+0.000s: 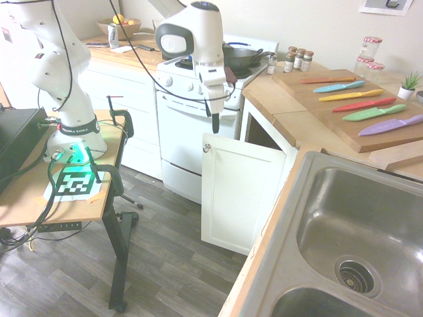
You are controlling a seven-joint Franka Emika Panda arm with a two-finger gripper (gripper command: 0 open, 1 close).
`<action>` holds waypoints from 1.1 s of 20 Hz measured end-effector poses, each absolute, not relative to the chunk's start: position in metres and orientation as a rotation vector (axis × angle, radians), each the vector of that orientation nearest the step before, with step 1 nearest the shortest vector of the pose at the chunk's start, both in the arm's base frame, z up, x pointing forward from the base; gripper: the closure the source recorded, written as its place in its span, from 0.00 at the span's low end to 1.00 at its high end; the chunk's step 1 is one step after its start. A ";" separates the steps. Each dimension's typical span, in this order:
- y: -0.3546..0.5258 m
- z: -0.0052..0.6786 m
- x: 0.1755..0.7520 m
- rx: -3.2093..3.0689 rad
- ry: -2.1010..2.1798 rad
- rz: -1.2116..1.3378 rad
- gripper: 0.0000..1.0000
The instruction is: Close the cabinet
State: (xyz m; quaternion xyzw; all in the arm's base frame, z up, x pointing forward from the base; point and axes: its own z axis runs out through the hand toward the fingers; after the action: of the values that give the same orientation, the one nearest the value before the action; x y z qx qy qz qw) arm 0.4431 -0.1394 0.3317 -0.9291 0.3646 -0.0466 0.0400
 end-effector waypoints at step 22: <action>-0.139 0.203 0.522 -2.880 1.054 -0.031 1.00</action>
State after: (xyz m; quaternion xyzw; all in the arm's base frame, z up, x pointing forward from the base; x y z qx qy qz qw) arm 0.5222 -0.1394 0.2028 -0.9384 0.3435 -0.0103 0.0372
